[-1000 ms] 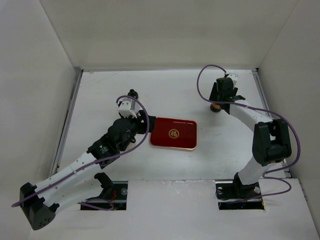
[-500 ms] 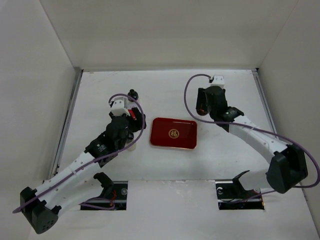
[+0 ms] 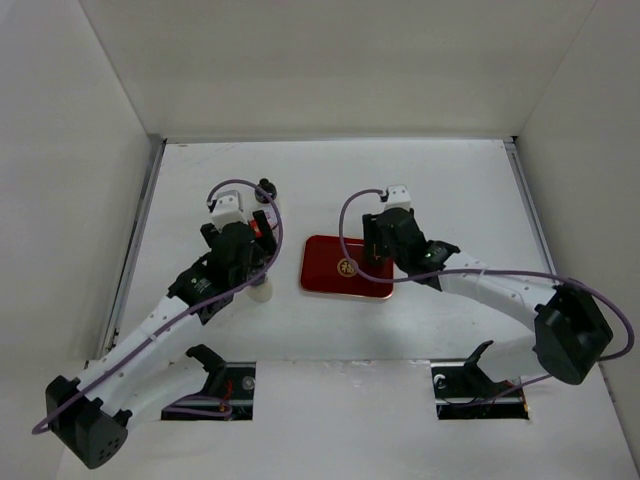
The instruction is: Organize the condiment bottles
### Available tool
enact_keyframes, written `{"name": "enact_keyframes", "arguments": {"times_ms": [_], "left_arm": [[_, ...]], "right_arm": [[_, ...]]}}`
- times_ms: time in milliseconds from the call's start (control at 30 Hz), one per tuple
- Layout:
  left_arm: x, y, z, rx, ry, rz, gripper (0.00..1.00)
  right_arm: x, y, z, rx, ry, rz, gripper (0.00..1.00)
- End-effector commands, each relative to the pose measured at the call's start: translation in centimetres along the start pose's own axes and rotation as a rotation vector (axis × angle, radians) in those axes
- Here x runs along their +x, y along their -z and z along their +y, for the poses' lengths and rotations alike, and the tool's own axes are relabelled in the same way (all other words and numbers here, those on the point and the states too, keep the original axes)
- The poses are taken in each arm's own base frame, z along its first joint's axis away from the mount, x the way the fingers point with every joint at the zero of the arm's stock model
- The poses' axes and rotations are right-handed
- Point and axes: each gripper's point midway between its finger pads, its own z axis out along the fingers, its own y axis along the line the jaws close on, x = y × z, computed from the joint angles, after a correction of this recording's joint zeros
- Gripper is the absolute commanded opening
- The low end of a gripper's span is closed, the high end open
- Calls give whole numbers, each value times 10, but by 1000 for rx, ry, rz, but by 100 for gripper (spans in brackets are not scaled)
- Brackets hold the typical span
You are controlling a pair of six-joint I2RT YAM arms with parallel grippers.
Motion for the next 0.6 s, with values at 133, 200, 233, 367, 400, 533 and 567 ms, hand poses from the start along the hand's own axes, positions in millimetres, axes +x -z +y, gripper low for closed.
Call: {"name": "enact_keyframes", "arguments": {"times_ms": [133,200,233,367,400,533,567], "left_arm": [[-7,-11,-7,-15,2,-8,81],[-6,-15,-6,-23,1,-9,81],[-4,-18,-6,-27,0,-5,81],[5,-28,-6,-47,-22,20,82],[8,-30,-5,-55,-29,28,82],[16,-42,2,-97,-39,33,81],[17,-44,3,-102,-38,34,81]], "right_arm": [[-37,-4,9,-19,-132,-207,55],[-32,-5,8,-18,-135,-214,58],[-29,-5,7,-14,-132,-214,60],[-24,-4,2,0,-127,-216,79],[-24,-3,2,-2,-126,-217,82],[-28,3,3,-19,-133,-230,89],[-30,6,5,-27,-135,-235,91]]}}
